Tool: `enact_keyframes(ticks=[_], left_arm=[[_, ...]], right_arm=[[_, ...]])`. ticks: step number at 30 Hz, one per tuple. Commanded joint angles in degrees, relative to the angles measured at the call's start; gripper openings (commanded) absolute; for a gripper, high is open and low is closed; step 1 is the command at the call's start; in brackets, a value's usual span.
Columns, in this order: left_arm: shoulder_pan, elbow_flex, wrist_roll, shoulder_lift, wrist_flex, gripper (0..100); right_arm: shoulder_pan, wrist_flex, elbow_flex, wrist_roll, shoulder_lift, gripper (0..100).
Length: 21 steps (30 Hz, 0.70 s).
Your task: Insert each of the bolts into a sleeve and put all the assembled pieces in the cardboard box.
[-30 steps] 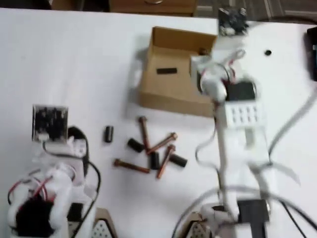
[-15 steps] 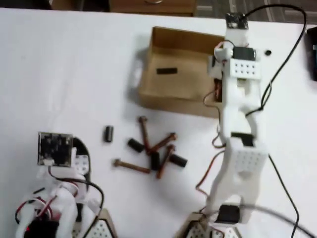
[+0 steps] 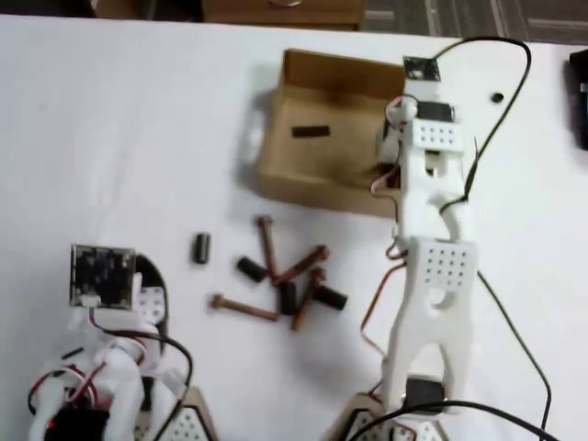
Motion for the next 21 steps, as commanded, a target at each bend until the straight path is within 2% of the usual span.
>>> enact_keyframes(ticks=[1,5,16,21], left_arm=[[0.35,0.04,-0.35,-1.41,0.35,2],[0.44,0.04,-0.35,-1.41,0.35,2],[0.18,0.22,-0.35,-1.41,0.35,2],[0.09,1.89,-0.35,-1.41,-0.09,2]], right_arm=[[0.75,1.71,-3.08,0.26,-0.84,20.8],[0.75,6.55,-8.53,0.26,-0.84,22.7],[-0.13,23.25,-36.48,0.18,-0.92,22.7],[-0.57,23.43,-42.64,0.18,-5.85,22.7]])
